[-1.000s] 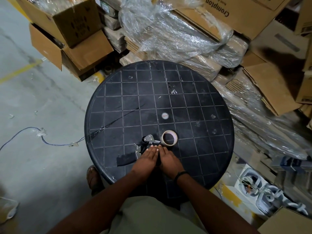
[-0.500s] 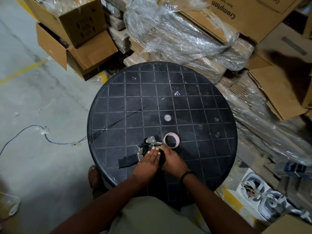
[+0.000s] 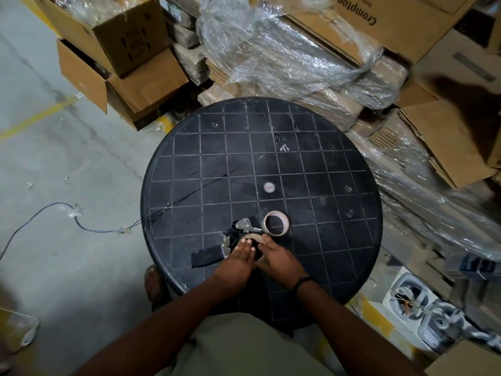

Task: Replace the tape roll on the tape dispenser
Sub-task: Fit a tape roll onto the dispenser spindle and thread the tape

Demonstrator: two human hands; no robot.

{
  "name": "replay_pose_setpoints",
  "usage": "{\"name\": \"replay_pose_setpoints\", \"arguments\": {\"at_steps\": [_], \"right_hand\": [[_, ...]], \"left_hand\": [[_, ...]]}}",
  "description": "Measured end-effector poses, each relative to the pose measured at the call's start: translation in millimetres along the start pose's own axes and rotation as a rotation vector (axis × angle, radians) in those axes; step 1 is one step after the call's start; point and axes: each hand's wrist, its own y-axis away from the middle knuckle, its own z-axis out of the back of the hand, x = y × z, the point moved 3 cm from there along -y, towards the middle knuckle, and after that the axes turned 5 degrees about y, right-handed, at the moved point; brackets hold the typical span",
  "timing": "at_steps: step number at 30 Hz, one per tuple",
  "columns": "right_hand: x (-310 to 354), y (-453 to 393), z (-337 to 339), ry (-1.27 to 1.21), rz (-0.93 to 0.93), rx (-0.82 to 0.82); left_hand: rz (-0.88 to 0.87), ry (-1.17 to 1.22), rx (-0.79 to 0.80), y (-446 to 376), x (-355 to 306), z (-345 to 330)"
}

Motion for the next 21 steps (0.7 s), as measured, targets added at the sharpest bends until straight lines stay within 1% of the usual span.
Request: {"name": "replay_pose_setpoints", "arguments": {"at_steps": [2,4,7,10,13,18,21], "right_hand": [[-0.3,-1.4,2.8,0.045,0.04,0.013],[-1.6,-0.1,2.9,0.058,0.098,-0.006],[-10.2,6.4,-1.3,-0.079,0.143,-0.094],[-23.1,10.8,-8.7,-0.201,0.145,-0.166],[-32.4,11.2,-17.1,-0.239,0.156,-0.153],[-31.2,9.4,-15.7,-0.23,0.149,-0.151],[-25.8,6.2,-13.2,-0.209,0.153,-0.133]], "left_hand": [[-0.004,-0.06,-0.075,-1.4,-1.2,1.5],[-0.006,-0.052,-0.076,-3.4,-1.7,-0.6],[-0.004,-0.101,-0.084,-0.7,-7.5,-0.9],[-0.025,-0.121,-0.039,-1.8,-10.7,-0.4],[-0.008,-0.16,-0.001,-4.4,-9.8,-3.5],[-0.035,-0.227,0.002,-8.5,-7.5,-9.8],[-0.007,-0.168,0.018,-9.8,-6.3,-5.7]]}}
